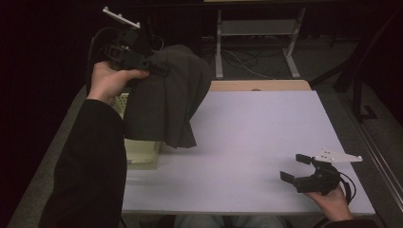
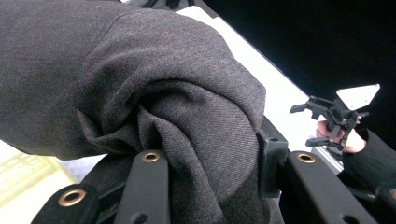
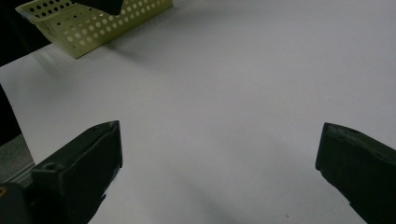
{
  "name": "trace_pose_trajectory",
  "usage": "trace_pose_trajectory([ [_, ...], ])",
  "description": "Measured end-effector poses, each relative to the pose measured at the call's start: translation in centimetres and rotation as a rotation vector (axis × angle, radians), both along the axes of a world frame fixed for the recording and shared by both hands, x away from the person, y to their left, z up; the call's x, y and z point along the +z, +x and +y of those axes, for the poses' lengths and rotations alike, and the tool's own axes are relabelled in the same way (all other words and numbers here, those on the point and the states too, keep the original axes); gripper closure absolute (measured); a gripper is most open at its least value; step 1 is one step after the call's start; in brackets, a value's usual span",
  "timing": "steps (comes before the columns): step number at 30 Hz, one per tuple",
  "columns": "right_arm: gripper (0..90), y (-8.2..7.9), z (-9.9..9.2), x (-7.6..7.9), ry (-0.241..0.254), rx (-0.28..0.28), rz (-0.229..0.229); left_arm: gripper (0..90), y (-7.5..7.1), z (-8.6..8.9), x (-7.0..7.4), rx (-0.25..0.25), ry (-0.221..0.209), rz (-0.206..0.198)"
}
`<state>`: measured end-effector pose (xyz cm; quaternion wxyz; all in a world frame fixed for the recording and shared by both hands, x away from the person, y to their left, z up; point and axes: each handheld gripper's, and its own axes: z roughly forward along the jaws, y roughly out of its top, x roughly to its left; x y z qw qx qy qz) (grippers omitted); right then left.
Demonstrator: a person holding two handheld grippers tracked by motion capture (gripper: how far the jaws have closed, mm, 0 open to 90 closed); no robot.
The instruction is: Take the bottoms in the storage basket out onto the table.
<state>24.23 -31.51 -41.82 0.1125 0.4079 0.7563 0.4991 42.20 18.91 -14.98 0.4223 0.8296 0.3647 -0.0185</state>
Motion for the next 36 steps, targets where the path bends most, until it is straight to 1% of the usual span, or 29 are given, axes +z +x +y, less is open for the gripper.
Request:
trace_pose_trajectory([
  [2,0.1,0.0,0.0,0.0,-0.002,0.001,0.0,62.9,0.1,-0.4,0.0,-0.007,-0.004,0.001],
  [6,0.1,0.0,0.0,0.0,0.001,-0.001,0.002,62.9,0.2,-1.4,0.1,-0.021,0.004,0.003],
  [8,0.1,0.0,0.0,0.0,0.002,-0.001,0.006,62.9,0.4,-1.9,0.1,-0.031,0.005,-0.003],
  [12,0.1,0.0,0.0,0.0,0.0,-0.001,-0.005,62.9,0.6,-2.8,0.0,-0.046,0.002,0.001],
  [19,0.1,0.0,-0.1,0.0,0.001,-0.003,-0.007,62.9,0.9,-4.4,-0.3,-0.074,0.013,0.008],
  [21,0.1,0.0,-0.1,0.0,0.001,-0.003,-0.006,62.9,0.9,-4.8,-0.4,-0.081,0.012,0.006],
  [23,0.1,0.0,-0.1,0.0,0.0,-0.001,-0.004,62.9,1.0,-5.3,-0.5,-0.09,0.02,0.013],
  [28,0.1,0.0,0.0,0.0,0.001,-0.001,-0.004,62.9,1.3,-6.3,-0.9,-0.112,0.019,0.019],
  [30,0.1,0.0,-0.1,0.0,0.001,-0.003,-0.005,62.9,1.3,-6.6,-1.1,-0.108,0.014,0.032],
  [33,0.1,0.0,-0.1,0.0,0.002,-0.003,-0.005,62.8,1.4,-7.1,-1.4,-0.121,0.024,0.035],
  [36,0.1,0.0,-0.1,0.0,0.001,-0.002,-0.005,62.8,1.5,-7.5,-1.8,-0.121,0.029,0.036],
])
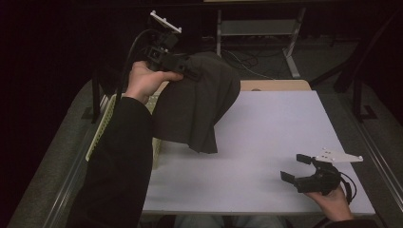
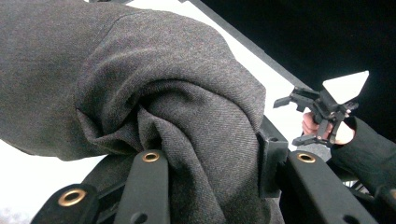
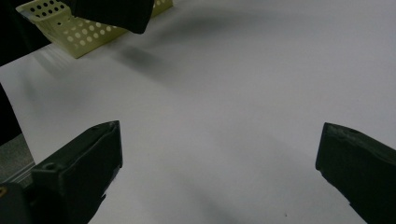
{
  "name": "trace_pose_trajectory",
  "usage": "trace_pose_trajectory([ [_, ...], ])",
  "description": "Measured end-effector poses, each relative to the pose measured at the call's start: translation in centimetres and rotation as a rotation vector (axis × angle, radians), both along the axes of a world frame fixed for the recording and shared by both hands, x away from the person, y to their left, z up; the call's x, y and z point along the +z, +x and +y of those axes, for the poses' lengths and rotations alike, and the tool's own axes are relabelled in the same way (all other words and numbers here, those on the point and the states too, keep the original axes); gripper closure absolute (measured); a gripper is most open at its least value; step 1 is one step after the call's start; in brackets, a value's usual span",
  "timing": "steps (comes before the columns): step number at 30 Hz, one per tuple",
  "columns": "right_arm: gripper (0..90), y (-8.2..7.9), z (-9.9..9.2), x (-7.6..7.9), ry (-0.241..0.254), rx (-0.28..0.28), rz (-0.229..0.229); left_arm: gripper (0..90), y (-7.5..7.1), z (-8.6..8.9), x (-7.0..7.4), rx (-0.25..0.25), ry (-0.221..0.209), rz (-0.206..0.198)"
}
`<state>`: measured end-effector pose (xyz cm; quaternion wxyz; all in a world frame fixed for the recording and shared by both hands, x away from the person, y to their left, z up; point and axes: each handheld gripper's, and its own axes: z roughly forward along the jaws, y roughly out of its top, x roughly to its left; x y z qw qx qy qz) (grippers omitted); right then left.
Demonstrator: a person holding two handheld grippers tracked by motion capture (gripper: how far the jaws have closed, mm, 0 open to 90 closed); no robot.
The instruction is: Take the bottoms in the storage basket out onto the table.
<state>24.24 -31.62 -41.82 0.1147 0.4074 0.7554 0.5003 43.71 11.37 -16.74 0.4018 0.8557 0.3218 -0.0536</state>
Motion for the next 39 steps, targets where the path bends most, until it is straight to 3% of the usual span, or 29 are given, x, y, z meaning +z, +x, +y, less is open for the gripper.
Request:
trace_pose_trajectory([
  [16,0.1,-0.1,-0.1,0.0,0.001,0.001,0.007,62.8,0.3,-3.0,-2.2,-0.075,0.028,0.019],
  [39,0.1,-0.1,-0.3,0.0,-0.002,-0.004,0.014,62.6,1.1,-6.0,-6.3,-0.129,0.03,0.067],
])
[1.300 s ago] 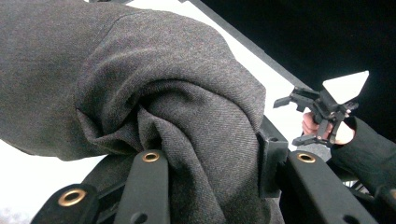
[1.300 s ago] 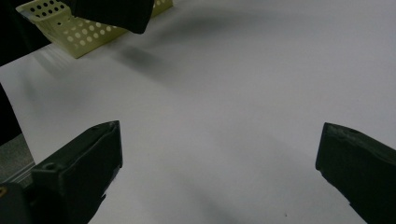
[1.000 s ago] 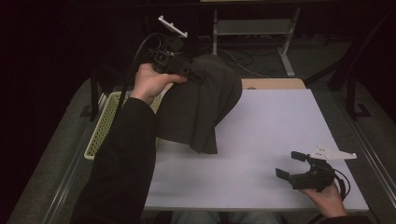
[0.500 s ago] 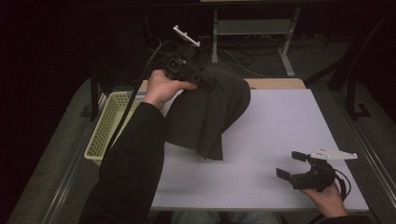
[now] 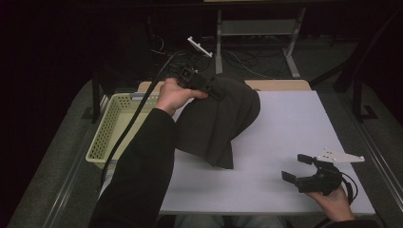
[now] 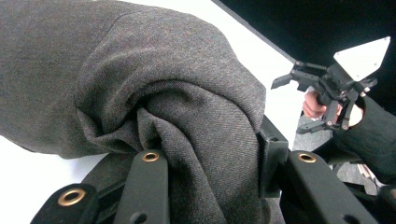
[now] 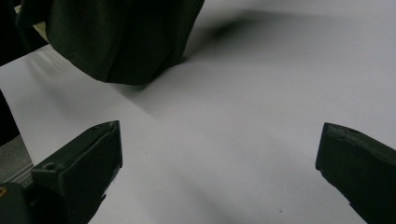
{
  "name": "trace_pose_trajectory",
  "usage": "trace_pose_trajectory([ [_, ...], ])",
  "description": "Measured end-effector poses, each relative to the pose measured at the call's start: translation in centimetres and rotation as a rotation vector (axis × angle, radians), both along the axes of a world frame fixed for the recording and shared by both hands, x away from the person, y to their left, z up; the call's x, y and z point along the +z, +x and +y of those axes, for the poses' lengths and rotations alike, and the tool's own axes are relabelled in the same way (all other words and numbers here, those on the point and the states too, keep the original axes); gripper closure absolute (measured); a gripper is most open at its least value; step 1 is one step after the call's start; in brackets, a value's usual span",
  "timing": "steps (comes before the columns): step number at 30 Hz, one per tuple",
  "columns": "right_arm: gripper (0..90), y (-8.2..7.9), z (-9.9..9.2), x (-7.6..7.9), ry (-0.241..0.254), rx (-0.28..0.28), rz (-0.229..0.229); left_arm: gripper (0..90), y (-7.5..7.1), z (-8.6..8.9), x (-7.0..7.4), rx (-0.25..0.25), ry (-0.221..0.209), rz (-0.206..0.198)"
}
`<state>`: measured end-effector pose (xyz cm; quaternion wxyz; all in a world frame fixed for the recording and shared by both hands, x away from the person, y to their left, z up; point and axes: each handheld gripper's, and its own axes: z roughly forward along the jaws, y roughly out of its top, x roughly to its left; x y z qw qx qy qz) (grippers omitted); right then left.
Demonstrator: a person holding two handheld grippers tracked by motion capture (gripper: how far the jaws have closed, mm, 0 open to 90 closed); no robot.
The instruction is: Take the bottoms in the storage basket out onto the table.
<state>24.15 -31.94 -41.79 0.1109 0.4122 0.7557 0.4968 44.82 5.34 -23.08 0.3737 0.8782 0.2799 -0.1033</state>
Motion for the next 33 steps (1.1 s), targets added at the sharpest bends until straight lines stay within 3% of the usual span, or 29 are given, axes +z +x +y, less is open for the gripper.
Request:
trace_pose_trajectory([
  [17,0.1,-0.2,-0.2,0.1,0.003,-0.016,-0.007,62.1,-0.1,-3.1,-3.3,-0.051,0.014,0.031],
  [27,0.1,-0.1,-0.3,0.1,0.006,-0.017,-0.014,61.8,-0.8,-5.0,-5.5,-0.108,0.043,0.044],
  [30,0.1,-0.2,-0.2,0.2,0.005,-0.016,-0.014,61.5,-0.8,-5.4,-6.0,-0.123,0.069,0.054],
  [33,0.1,-0.2,-0.1,0.2,0.007,-0.014,-0.013,61.5,-1.0,-5.8,-6.3,-0.136,0.074,0.044],
])
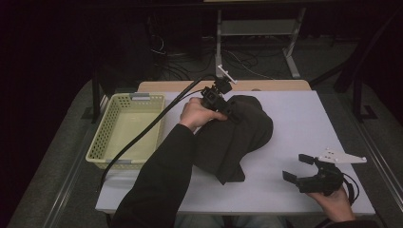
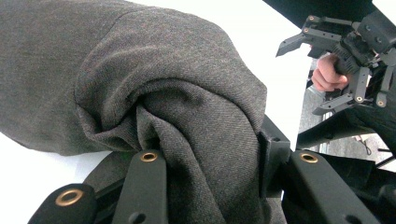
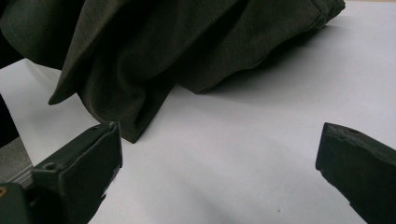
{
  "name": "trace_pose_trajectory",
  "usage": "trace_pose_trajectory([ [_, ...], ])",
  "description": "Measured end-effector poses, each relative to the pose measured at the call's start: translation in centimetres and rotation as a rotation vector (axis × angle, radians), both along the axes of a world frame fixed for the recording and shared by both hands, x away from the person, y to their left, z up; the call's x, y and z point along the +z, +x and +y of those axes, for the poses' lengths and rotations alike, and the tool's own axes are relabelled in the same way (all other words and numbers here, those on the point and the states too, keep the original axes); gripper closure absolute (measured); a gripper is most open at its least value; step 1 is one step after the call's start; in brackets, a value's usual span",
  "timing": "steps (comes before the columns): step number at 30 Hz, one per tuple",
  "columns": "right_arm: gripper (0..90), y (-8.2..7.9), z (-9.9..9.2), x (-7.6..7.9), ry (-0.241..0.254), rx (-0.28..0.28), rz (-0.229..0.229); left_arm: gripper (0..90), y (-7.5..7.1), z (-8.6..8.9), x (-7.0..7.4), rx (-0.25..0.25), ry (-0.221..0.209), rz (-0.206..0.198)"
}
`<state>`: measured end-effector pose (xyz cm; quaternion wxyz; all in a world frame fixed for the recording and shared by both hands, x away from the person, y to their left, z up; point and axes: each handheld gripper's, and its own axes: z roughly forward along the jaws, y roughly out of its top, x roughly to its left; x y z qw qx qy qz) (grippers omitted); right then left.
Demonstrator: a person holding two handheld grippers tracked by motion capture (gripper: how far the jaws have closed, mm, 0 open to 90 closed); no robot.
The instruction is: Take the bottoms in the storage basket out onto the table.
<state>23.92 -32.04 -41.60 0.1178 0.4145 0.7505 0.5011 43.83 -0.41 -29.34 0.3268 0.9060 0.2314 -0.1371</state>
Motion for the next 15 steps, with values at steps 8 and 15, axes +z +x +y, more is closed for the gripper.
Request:
trace_pose_trajectory([
  [8,0.1,0.0,0.1,0.0,-0.003,0.005,-0.004,60.9,-0.8,-1.0,-0.9,-0.029,0.013,-0.012],
  [15,0.1,0.0,0.1,0.0,-0.003,0.004,-0.004,59.4,-1.3,-2.0,-1.9,-0.063,0.017,-0.023],
])
